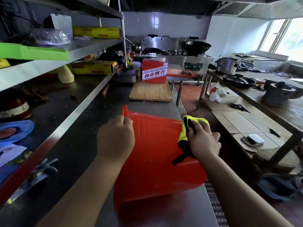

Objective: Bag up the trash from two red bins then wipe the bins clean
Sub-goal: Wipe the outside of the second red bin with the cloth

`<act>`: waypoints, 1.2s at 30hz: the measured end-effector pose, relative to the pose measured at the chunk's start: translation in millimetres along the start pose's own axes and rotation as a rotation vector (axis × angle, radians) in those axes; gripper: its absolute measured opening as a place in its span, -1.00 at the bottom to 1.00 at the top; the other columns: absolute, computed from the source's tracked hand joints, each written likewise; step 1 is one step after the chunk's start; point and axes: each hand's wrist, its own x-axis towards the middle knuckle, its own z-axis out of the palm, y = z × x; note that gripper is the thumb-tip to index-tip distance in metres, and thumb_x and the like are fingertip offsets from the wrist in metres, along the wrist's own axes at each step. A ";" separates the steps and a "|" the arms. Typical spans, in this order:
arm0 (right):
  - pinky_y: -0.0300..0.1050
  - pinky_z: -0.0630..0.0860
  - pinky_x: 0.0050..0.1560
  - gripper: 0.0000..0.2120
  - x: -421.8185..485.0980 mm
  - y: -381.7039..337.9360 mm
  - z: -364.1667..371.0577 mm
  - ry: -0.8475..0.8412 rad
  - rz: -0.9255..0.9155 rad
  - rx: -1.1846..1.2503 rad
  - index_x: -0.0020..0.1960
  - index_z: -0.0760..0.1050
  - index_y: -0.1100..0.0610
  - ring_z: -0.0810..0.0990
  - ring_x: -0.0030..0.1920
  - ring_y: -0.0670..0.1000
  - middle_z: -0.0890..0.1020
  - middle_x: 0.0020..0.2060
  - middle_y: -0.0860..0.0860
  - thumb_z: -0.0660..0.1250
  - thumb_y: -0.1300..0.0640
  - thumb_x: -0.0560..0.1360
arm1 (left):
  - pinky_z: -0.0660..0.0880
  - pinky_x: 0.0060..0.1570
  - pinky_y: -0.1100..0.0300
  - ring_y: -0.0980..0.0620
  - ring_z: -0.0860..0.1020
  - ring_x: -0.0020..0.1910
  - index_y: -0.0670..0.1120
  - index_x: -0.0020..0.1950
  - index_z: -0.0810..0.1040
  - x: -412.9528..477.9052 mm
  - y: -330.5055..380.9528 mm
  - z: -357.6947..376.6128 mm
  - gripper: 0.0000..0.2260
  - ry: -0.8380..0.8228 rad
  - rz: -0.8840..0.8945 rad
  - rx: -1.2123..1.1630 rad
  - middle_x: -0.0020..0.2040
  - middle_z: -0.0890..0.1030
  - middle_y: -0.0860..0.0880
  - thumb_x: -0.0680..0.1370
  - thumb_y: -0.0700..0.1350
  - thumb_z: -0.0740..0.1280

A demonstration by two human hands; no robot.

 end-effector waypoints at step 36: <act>0.10 0.27 0.19 -0.59 -19.2 -5.6 7.8 0.017 -0.038 0.029 0.45 0.15 -0.27 0.25 0.26 0.20 0.10 0.50 -0.21 0.03 -0.18 0.60 | 0.38 -0.07 0.01 -0.14 0.41 -0.01 -0.16 0.13 0.54 -37.1 -10.1 20.8 -0.76 0.274 0.137 -0.142 0.04 0.48 -0.16 0.48 -0.19 0.30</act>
